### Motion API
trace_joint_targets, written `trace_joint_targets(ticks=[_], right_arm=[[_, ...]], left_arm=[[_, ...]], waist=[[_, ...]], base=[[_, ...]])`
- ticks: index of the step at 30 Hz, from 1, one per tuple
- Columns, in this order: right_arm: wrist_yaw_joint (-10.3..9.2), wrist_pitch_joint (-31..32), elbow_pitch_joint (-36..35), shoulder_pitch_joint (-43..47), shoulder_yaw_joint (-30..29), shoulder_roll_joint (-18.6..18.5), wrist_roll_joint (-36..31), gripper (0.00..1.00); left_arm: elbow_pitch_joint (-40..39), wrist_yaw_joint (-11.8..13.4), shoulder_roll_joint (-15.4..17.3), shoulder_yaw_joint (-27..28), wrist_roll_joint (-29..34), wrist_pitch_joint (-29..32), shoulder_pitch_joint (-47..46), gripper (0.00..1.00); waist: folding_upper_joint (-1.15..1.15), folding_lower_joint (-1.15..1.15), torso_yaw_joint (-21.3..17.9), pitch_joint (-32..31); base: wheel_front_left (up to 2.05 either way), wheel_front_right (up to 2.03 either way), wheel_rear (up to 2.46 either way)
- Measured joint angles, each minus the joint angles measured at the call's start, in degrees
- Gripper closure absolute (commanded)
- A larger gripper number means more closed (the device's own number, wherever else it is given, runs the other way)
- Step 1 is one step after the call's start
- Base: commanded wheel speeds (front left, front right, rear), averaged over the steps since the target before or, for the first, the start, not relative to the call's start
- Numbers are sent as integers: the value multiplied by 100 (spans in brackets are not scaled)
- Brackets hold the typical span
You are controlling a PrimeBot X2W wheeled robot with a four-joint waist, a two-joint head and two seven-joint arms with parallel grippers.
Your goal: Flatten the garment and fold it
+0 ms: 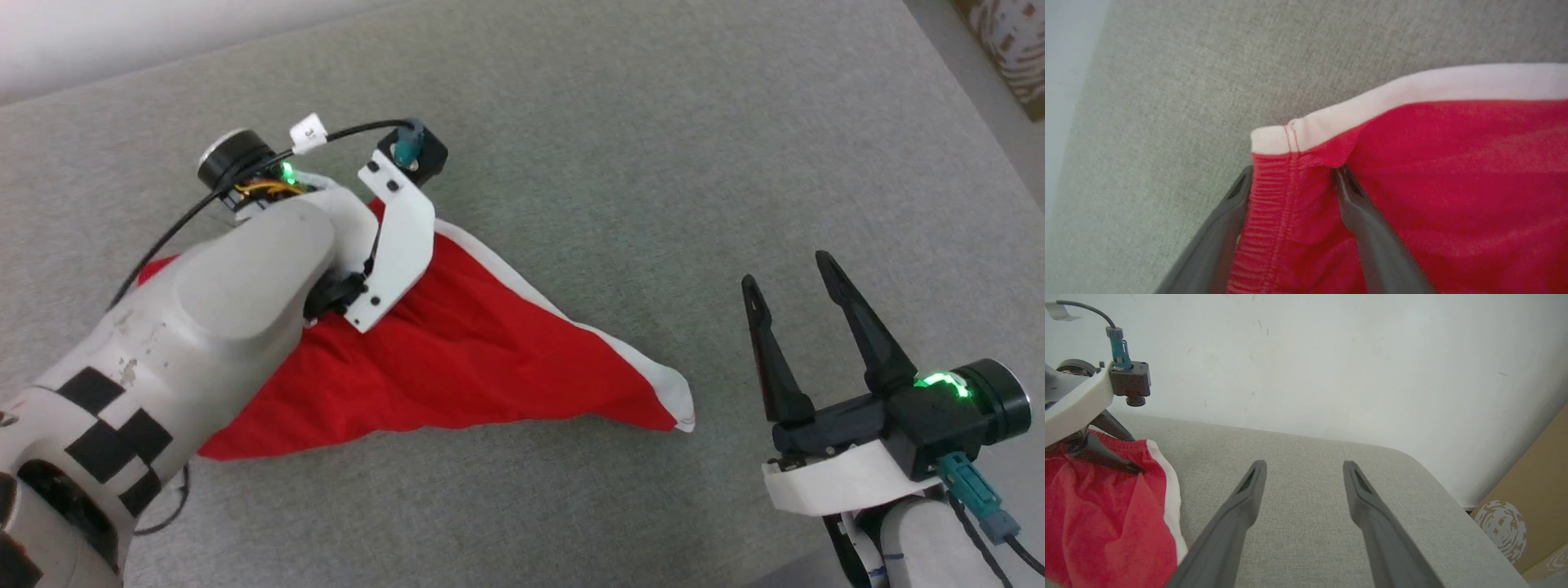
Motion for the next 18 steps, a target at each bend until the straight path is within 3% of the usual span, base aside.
trace_joint_targets(ticks=[2, 3, 4, 7, 12, 18], right_arm=[[0, 0, -1, 1, -35, 4, 0, 0], [0, 0, 3, 1, -48, 4, 1, 0], [0, 1, 8, 0, -49, 3, 9, 0], [0, 0, 7, -1, -43, 11, 8, 0], [-1, 0, -45, 14, -144, 14, -14, 0], [-1, 0, -76, 93, -177, 15, -37, 0]], left_arm=[[-119, 1, 49, 35, 56, 23, -1, 0], [-176, 1, 81, 51, 40, 30, -5, 42], [-249, 1, 116, 59, 49, 5, -10, 100], [-438, -1, 177, 38, 87, -226, -2, 100], [-427, -2, 305, -34, -230, -1192, -35, 100], [464, -4, 816, 199, -442, -1895, -320, 100]], waist=[[0, -1, -69, 89], [0, -1, -86, 130], [0, -1, -90, 160], [0, -1, -35, 179], [0, 0, 156, 99], [0, 0, 449, -36]], base=[[0, 0, 0], [0, 0, 0], [0, 0, 0], [0, 0, 0], [0, 0, 0], [0, 0, 0]])
